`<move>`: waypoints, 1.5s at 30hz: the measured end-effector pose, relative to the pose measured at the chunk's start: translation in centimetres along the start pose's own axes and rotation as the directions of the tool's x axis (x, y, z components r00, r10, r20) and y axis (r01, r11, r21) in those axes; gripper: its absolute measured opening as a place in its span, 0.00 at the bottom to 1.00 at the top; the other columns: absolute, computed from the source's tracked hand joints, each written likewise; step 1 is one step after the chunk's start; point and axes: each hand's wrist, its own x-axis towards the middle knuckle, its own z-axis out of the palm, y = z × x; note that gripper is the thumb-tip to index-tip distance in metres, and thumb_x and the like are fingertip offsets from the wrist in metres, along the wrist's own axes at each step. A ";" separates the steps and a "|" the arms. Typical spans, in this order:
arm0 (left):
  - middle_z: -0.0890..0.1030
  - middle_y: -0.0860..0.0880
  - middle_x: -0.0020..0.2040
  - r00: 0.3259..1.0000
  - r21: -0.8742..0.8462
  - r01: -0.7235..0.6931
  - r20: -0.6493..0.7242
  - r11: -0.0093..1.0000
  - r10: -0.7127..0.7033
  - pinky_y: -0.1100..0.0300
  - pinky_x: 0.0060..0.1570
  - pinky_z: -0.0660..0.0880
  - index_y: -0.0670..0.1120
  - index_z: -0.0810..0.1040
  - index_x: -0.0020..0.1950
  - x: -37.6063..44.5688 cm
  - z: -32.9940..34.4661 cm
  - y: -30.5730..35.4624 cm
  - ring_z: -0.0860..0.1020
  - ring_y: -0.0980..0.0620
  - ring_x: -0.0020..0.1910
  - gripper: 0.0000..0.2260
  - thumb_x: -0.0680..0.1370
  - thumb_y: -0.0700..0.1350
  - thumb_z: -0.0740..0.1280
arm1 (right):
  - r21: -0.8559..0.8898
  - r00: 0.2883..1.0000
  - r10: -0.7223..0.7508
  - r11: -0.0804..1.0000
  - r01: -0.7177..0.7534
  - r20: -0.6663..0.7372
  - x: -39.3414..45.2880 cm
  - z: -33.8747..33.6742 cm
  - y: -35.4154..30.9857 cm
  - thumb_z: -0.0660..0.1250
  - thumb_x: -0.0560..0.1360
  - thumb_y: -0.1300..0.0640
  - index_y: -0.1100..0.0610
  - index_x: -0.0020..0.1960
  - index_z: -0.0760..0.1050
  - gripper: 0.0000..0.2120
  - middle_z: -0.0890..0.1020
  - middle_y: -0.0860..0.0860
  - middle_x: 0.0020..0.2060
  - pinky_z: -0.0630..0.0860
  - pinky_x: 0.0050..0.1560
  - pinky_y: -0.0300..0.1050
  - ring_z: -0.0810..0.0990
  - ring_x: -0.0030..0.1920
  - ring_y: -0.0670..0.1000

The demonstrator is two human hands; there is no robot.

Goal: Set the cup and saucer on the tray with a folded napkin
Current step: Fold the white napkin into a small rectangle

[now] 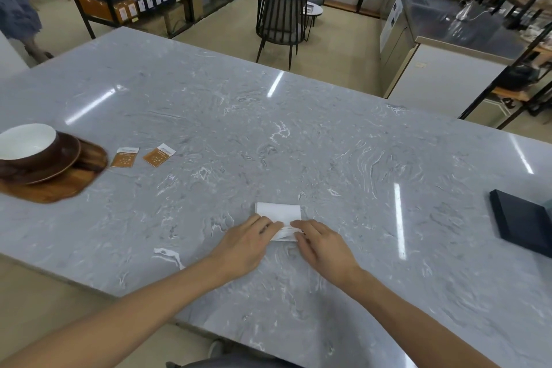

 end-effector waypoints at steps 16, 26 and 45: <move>0.79 0.55 0.59 0.989 -0.494 0.141 0.036 0.858 -0.142 0.68 0.53 0.74 0.54 0.75 0.68 -0.4 -0.7 -3.1 0.78 0.60 0.54 0.23 0.72 0.48 0.71 | 0.322 0.993 0.107 0.939 -0.118 0.053 1.3 -0.6 0.9 0.72 0.78 0.53 0.52 0.63 0.81 0.14 0.82 0.47 0.49 0.72 0.46 0.26 0.77 0.44 0.38; 0.85 0.56 0.47 0.968 -0.590 0.223 0.039 0.776 -0.249 0.58 0.44 0.79 0.51 0.81 0.58 0.1 -0.7 -3.6 0.82 0.56 0.44 0.11 0.76 0.46 0.74 | 0.412 0.974 0.205 0.883 -0.225 0.092 1.7 0.3 1.0 0.69 0.77 0.42 0.44 0.56 0.80 0.10 0.81 0.41 0.44 0.73 0.37 0.31 0.80 0.40 0.41; 0.78 0.55 0.33 0.827 -0.521 0.443 -0.076 0.730 -0.557 0.59 0.36 0.72 0.48 0.79 0.50 2.9 1.2 -3.9 0.76 0.58 0.32 0.12 0.76 0.56 0.72 | 0.590 0.837 0.545 0.661 -0.464 0.048 3.6 2.7 0.4 0.71 0.78 0.46 0.46 0.54 0.77 0.07 0.84 0.39 0.33 0.74 0.37 0.29 0.82 0.38 0.37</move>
